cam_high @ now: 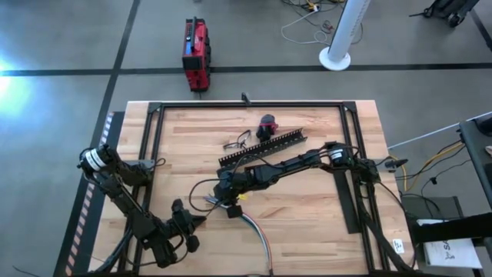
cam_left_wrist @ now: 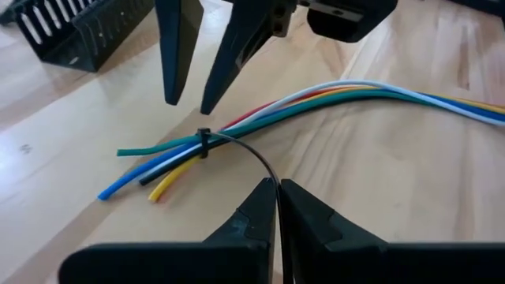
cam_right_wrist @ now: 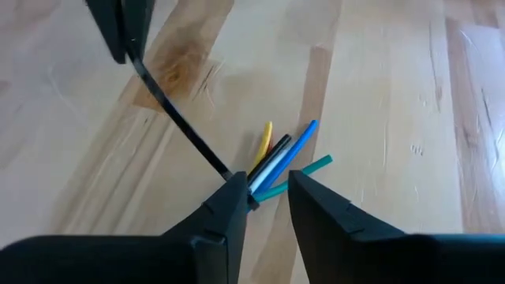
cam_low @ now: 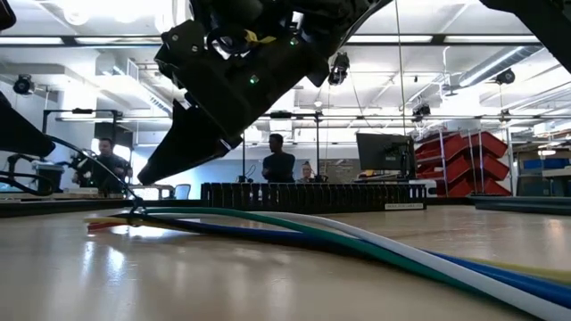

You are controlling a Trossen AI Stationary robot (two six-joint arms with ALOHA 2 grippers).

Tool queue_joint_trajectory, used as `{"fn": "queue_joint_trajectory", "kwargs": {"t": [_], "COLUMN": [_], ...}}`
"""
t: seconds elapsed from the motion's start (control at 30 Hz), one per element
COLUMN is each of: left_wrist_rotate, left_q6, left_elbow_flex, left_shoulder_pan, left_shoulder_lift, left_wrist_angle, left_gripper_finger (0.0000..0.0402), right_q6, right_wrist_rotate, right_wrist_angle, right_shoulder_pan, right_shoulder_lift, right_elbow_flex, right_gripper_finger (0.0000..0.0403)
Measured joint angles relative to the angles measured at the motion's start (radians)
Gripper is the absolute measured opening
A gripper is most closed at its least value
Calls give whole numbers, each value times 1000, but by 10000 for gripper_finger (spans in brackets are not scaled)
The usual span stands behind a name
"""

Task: Ziptie cables
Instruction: Wrap the cable wires with black zip tie

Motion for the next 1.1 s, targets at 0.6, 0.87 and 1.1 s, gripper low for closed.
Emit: {"fn": "queue_joint_trajectory", "kwargs": {"t": [0.6,0.87,1.1], "left_wrist_rotate": [-1,-1,-2], "left_q6": [0,0,0], "left_elbow_flex": [0,0,0], "left_shoulder_pan": [0,0,0], "left_shoulder_lift": [0,0,0], "left_wrist_angle": [94,96,103], "left_gripper_finger": [7,7,12], "right_q6": [-55,11,62], "right_wrist_rotate": [233,327,393], "right_wrist_angle": [23,74,163], "right_shoulder_pan": [120,168,174], "right_shoulder_lift": [6,12,77], "right_elbow_flex": [0,0,0], "right_gripper_finger": [92,105,96]}}
